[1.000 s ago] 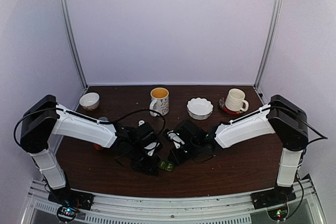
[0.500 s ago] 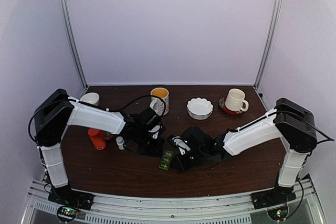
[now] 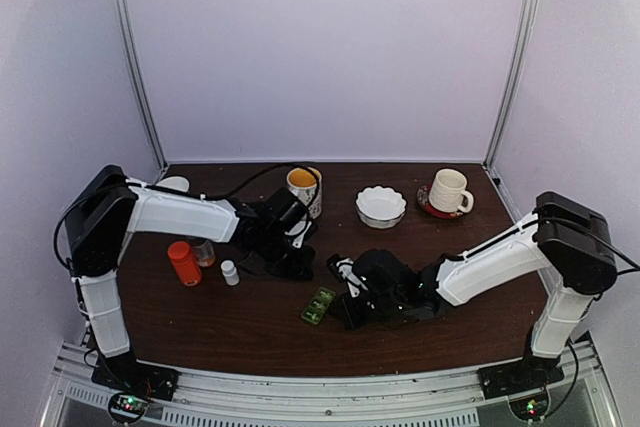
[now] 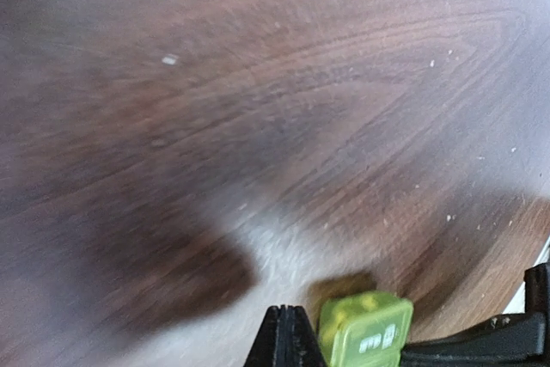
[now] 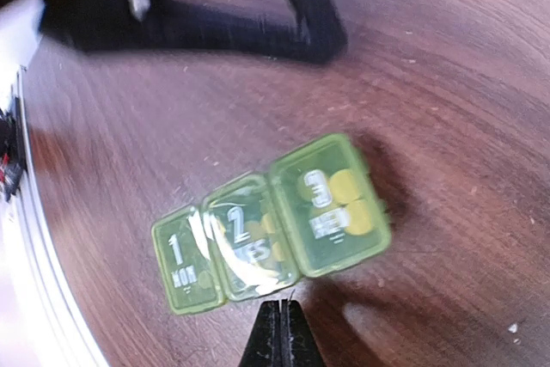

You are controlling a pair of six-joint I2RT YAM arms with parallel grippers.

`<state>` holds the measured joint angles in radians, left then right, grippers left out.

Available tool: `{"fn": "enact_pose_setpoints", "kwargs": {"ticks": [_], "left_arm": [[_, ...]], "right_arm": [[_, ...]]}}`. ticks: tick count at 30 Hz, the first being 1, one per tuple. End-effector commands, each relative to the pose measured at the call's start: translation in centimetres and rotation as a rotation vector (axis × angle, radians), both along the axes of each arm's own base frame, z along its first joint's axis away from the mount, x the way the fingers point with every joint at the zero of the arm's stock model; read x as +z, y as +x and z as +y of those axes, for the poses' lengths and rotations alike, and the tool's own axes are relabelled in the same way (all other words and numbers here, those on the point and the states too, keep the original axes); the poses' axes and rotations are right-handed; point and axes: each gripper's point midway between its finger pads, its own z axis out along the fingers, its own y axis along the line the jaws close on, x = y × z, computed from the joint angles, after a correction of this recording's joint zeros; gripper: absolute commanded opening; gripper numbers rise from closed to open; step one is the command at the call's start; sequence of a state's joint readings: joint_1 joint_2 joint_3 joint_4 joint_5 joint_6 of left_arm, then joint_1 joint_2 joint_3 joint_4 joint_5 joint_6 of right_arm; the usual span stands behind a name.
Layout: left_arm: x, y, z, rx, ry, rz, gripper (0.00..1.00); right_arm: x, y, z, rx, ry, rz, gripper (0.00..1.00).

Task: Sort the pills into containers
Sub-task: Place the pill container at the center of the board, then position the pill container at the center of the board.

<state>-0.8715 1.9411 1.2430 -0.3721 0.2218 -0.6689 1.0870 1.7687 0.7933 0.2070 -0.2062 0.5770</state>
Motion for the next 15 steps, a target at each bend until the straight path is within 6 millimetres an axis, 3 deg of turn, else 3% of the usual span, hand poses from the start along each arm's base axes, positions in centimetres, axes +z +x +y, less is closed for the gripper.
{"fn": "enact_pose_setpoints", "kwargs": {"ticks": [1,7,15], "left_arm": [[3.9,1.3,2.5,0.032,0.036,-0.150,0.00],[6.6,1.7,6.4,0.121,0.104,-0.265,0.00],[11.0,1.3,13.3,0.287,0.159,-0.369,0.00]], "right_arm": [[1.0,0.2,0.4,0.030,-0.056,-0.141,0.00],[1.4,-0.6,2.3,0.094,-0.046,-0.162,0.00],[2.8,1.6,6.0,0.095,-0.038,-0.214,0.00]]}}
